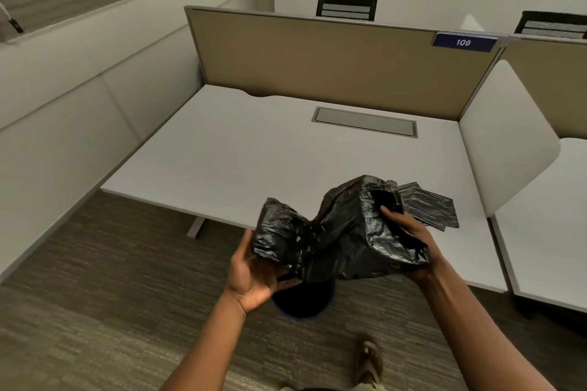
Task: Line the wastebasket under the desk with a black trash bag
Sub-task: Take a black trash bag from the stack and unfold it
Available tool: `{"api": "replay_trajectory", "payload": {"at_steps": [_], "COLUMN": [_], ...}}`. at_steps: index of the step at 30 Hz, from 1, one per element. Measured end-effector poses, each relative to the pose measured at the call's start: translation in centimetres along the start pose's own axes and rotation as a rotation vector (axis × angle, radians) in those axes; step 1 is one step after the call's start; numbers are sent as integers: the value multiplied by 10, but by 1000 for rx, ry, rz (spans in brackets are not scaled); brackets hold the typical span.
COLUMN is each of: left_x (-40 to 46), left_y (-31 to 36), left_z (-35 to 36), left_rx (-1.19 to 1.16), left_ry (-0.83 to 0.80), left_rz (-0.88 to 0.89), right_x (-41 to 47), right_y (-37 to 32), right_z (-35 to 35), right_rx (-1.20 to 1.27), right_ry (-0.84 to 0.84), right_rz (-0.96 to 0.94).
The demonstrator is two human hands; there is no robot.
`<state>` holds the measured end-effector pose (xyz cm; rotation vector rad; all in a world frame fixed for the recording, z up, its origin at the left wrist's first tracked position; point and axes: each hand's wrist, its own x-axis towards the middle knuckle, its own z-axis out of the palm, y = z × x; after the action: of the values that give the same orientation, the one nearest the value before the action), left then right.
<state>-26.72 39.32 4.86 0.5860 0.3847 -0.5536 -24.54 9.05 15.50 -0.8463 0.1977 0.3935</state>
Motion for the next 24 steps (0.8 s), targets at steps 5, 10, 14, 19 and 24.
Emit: {"api": "replay_trajectory", "payload": {"at_steps": [5, 10, 14, 19, 24], "left_x": [-10, -17, -23, -29, -21], "left_y": [8, 11, 9, 4, -8], "left_z": [-20, -38, -54, -78, -82], "left_rx": [-33, -29, -45, 34, 406], "left_ry": [37, 152, 296, 363, 634], "left_rz": [70, 141, 201, 199, 152], "right_x": [-24, -38, -54, -60, -44], "right_y": [-9, -18, -26, -27, -22], "right_z": [-1, -16, -22, -39, -57], "right_rx": [-24, -52, -109, -96, -176], "right_ry": [80, 178, 196, 254, 202], "right_rz": [-55, -79, -142, -132, -30]}}
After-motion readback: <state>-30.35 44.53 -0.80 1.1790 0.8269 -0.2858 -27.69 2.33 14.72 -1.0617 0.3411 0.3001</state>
